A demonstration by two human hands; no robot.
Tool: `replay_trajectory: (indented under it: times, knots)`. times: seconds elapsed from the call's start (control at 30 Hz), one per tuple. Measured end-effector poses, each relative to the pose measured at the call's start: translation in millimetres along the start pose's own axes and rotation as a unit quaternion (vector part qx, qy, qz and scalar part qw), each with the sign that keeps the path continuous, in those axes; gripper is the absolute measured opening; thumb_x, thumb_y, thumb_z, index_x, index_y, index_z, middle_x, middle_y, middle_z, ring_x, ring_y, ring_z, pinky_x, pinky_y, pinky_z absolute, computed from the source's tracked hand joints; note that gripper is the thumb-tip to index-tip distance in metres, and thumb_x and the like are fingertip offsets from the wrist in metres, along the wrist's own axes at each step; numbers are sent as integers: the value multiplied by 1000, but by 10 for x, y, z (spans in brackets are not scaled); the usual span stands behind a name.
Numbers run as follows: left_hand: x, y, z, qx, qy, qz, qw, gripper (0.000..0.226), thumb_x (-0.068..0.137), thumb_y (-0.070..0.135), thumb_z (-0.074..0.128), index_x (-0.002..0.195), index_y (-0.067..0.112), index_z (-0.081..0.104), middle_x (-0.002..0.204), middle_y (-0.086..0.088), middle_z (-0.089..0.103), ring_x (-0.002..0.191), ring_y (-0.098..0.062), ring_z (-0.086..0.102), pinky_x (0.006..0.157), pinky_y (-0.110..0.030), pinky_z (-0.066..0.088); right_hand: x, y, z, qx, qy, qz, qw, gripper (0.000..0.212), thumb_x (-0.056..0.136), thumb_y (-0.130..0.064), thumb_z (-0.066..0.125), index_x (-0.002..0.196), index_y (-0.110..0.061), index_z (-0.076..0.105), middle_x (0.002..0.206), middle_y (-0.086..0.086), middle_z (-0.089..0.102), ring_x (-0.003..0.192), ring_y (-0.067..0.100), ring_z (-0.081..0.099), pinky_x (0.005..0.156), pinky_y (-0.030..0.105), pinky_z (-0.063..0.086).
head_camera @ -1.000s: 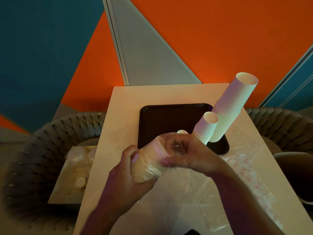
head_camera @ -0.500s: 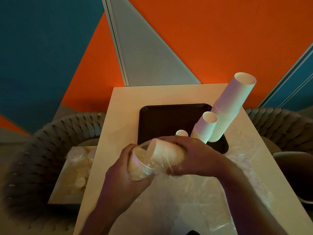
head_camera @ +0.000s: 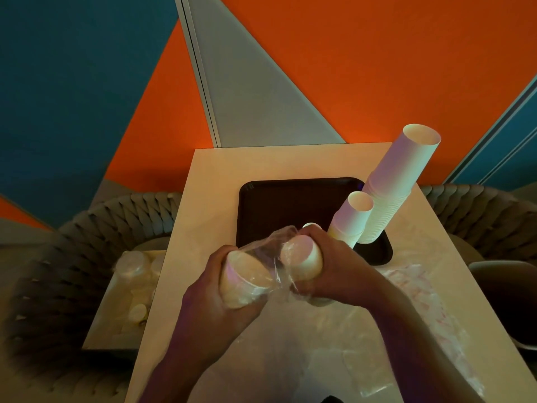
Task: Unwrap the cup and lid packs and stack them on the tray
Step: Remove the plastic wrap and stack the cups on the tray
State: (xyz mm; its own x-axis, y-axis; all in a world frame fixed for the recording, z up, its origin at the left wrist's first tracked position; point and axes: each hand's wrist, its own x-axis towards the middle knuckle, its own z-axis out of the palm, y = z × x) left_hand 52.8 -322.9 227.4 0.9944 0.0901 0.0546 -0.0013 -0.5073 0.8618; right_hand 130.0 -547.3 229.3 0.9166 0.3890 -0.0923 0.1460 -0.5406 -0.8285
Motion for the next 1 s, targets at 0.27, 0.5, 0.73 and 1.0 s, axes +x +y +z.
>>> replay_trajectory:
  times: [0.27,0.5,0.73,1.0]
  knots:
    - [28,-14,-29,-6,-1,-5,1000,73,52,63,77,116,52,45,108,37,57,100,10,59,71,-7,51,48,185,-333,89,97,33,991,58,74,-20,89,117,-35,52,102,-15,64,86,-10,61,68,8,47]
    - [40,-68,-38,14,-4,-5,1000,71,63,44,90,118,51,46,111,34,58,101,8,60,71,-12,54,89,228,-686,103,205,49,972,70,71,-18,90,123,-31,46,109,-13,58,92,-5,58,76,22,48]
    - [42,-54,-42,13,0,1,1000,69,63,44,89,113,57,44,108,39,56,99,12,58,69,-6,50,247,332,-827,87,312,3,946,65,84,-15,81,128,-28,35,118,-4,51,102,3,56,81,18,48]
    - [34,-41,-42,13,4,8,1000,68,62,45,89,113,54,45,110,41,54,101,13,56,71,-5,50,339,511,-763,35,363,-5,931,67,88,-3,72,137,-9,27,119,-3,52,97,8,59,80,23,47]
